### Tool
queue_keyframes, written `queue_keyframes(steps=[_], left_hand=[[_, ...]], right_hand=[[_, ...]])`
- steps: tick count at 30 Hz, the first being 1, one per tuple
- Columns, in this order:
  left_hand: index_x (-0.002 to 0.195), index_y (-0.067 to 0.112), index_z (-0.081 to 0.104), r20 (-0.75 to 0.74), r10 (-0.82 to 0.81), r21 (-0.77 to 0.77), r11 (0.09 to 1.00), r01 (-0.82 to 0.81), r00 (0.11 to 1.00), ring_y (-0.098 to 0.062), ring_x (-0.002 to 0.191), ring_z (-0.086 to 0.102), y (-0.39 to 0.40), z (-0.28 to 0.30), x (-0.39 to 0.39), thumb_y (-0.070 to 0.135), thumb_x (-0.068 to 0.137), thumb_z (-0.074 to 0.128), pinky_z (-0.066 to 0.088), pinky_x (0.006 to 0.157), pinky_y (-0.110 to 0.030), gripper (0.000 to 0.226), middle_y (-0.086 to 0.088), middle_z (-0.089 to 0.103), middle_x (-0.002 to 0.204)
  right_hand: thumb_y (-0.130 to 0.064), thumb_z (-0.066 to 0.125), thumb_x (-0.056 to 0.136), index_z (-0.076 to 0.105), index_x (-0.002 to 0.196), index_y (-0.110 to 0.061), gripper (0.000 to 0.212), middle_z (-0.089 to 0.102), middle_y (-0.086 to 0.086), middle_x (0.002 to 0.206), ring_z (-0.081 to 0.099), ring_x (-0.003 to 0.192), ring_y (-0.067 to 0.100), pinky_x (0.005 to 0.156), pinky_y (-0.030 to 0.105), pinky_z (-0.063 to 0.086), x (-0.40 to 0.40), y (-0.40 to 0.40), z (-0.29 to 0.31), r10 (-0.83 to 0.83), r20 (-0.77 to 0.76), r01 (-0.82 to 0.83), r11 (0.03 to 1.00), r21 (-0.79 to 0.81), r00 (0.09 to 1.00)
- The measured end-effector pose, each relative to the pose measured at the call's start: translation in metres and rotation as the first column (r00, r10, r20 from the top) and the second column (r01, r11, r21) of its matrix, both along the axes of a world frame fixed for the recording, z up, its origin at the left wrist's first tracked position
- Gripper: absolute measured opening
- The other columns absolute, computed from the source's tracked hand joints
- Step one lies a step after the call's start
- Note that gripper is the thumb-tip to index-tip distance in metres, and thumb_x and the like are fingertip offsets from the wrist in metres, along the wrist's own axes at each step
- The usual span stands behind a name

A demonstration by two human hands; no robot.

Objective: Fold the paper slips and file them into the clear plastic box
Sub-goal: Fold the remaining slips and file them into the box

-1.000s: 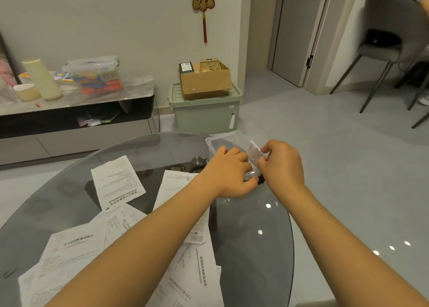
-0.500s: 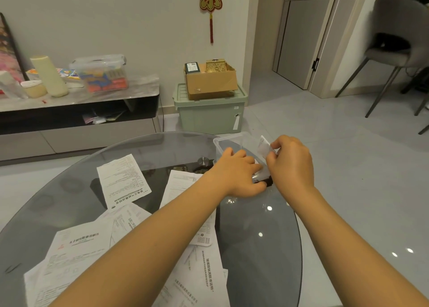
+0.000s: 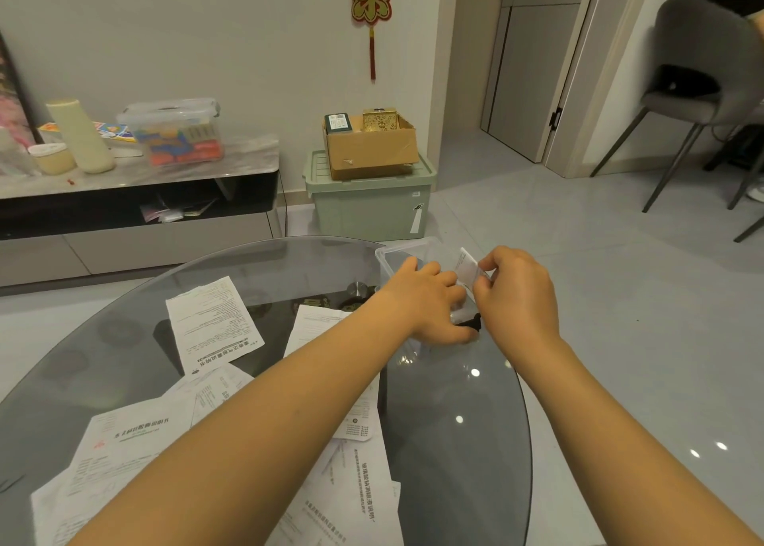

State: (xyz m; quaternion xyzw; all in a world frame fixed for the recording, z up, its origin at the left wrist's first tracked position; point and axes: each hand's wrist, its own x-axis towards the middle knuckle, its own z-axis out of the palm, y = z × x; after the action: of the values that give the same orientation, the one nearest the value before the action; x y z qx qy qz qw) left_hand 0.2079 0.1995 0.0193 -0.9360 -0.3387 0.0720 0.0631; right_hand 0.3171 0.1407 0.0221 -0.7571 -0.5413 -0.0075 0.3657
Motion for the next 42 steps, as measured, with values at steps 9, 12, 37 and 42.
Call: queue_keyframes(steps=[9,12,37,42], left_hand=[[0.124,0.023,0.048,0.001,-0.024,-0.114,0.993,0.024,1.000,-0.013,0.095,0.027,0.008,0.000,0.001,0.066,0.087,0.037,0.025,0.096,-0.038,0.057,0.002,0.053,0.120],[0.125,0.023,0.046,0.025,-0.026,-0.129,0.991,0.029,0.999,-0.017,0.104,0.036,0.008,0.001,0.001,0.064,0.087,0.041,0.026,0.095,-0.037,0.057,0.001,0.053,0.122],[0.146,0.030,0.028,0.088,-0.047,-0.004,0.999,0.048,0.995,-0.018,0.129,0.033,0.000,-0.014,-0.017,0.054,0.092,0.035,0.023,0.102,-0.039,0.060,0.008,0.027,0.154],[0.148,0.024,0.026,0.249,0.033,-0.015,0.999,-0.030,0.968,-0.018,0.141,0.020,-0.018,-0.006,-0.027,0.051,0.092,0.041,0.010,0.111,-0.041,0.063,0.003,0.021,0.156]], right_hand=[[-0.006,0.053,0.089,0.059,0.092,-0.005,0.006,0.048,0.002,0.086,0.047,0.074,0.019,0.061,0.029,0.037,0.000,-0.003,0.003,0.006,0.009,-0.006,1.000,0.005,1.000],[-0.004,0.053,0.088,0.059,0.092,-0.005,0.008,0.049,0.002,0.086,0.049,0.074,0.021,0.061,0.031,0.040,0.002,-0.002,0.003,0.006,0.012,-0.006,1.000,-0.005,1.000],[-0.015,0.054,0.087,0.068,0.083,-0.013,0.015,0.062,0.015,0.099,0.060,0.079,0.028,0.062,0.028,0.043,0.010,0.013,-0.009,0.028,-0.063,-0.044,0.962,-0.271,0.998],[-0.013,0.053,0.087,0.069,0.097,-0.016,0.019,0.061,0.009,0.104,0.060,0.086,0.024,0.074,0.033,0.051,0.008,-0.005,-0.003,0.125,-0.095,-0.140,0.975,-0.175,0.988]])
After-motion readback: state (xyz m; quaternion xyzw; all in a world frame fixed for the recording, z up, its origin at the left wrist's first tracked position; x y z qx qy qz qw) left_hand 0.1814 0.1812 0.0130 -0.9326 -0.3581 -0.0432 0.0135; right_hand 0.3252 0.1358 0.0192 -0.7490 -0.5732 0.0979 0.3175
